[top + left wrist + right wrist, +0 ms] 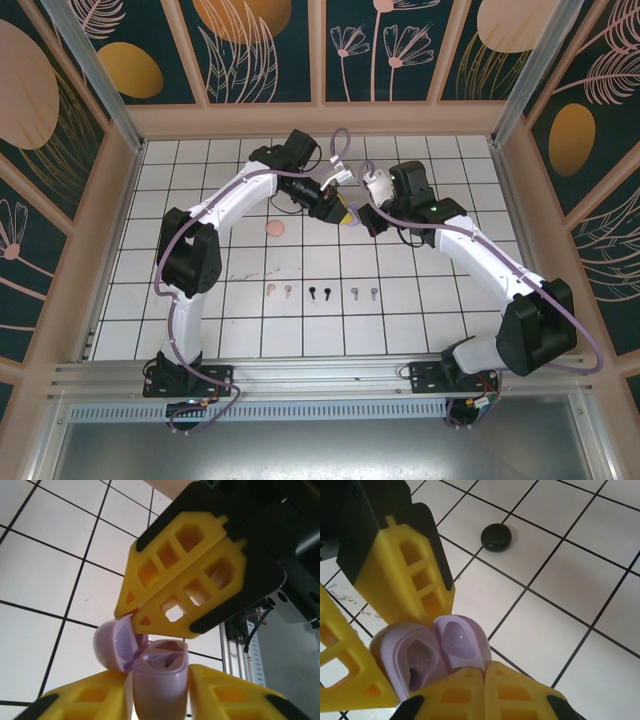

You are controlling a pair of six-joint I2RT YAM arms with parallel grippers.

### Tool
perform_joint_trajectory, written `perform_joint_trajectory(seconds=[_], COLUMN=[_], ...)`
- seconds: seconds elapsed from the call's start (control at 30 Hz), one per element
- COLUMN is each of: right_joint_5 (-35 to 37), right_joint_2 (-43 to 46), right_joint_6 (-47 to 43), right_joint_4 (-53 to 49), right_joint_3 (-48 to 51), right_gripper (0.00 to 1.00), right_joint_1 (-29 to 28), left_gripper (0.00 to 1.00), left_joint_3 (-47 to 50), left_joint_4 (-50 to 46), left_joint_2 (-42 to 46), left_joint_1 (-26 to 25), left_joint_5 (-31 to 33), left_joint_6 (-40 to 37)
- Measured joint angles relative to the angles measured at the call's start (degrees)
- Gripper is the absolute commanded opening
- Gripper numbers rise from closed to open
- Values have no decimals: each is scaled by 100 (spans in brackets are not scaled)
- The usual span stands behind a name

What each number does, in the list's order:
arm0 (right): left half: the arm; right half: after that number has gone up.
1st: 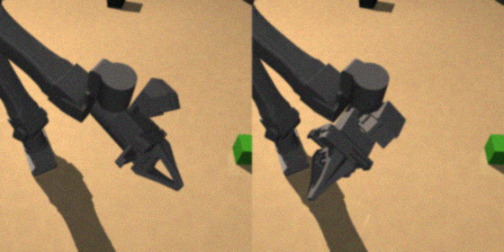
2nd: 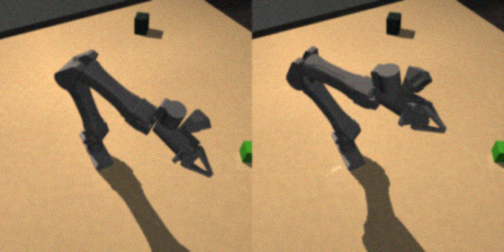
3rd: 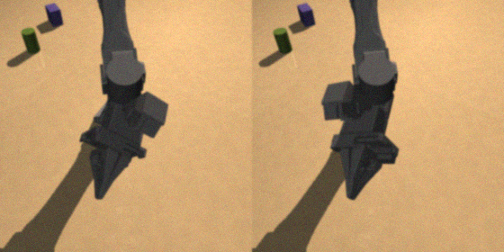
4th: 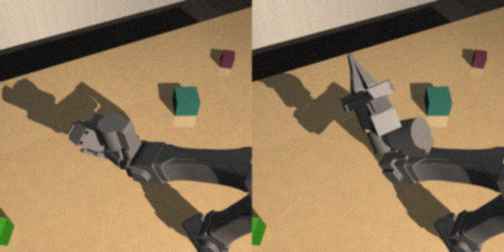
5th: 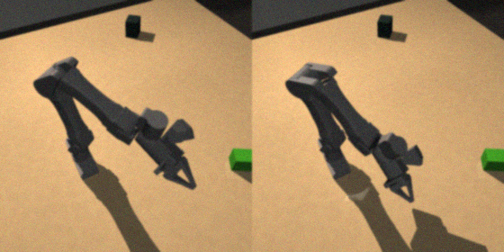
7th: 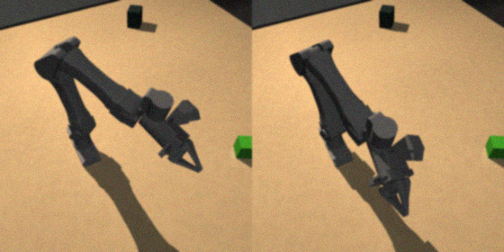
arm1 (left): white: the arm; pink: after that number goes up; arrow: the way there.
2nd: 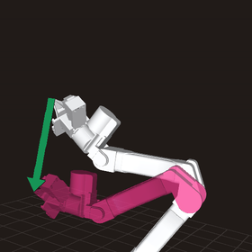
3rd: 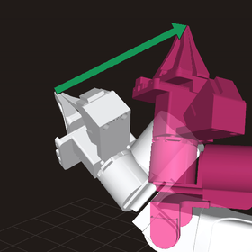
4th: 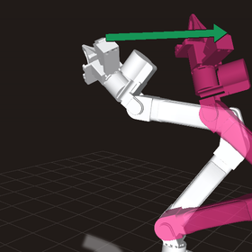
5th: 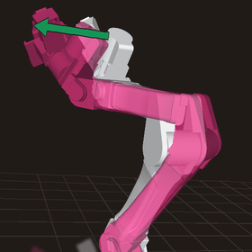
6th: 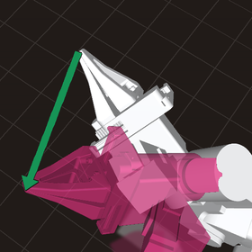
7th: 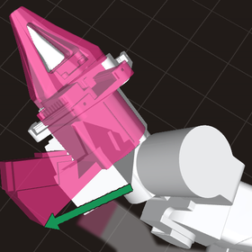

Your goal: Insert the wireless bluetooth earbuds into the charging case

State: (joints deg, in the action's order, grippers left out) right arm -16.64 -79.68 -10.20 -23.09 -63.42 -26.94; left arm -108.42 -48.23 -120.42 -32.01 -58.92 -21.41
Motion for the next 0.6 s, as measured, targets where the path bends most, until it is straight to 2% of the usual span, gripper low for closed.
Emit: perform_joint_trajectory(seconds=[0.13, 0.17, 0.23, 0.3, 0.33, 0.47, 0.6], right_joint_5=[15, 17, 55, 116, 116, 72, 26], right_joint_2=[2, 2, 2, 20, 48, 522, 1523], right_joint_6=[0, 4, 28, 122, 179, 476, 977], right_joint_4=[-13, -24, -63, -120, -109, -72, 4], right_joint_3=[0, 0, 0, 2, 2, 17, 350], right_gripper=[0, 6, 23, 37, 39, 48, 52], right_joint_1=[-2, -2, 0, 15, 33, 33, 31], left_gripper=[8, 5, 0, 0, 0, 0, 0], left_joint_3=[37, 68, 197, 398, 522, 1410, 2455], left_joint_4=[20, 50, 229, 466, 614, 1650, 3038], left_joint_2=[-7, -7, -4, 33, 66, 413, 1110], left_joint_1=[9, 9, 9, 9, 7, -37, 85], left_joint_5=[-50, -70, -131, -170, -173, -52, 157], left_joint_6=[4, 4, 35, 120, 208, 793, 1602])
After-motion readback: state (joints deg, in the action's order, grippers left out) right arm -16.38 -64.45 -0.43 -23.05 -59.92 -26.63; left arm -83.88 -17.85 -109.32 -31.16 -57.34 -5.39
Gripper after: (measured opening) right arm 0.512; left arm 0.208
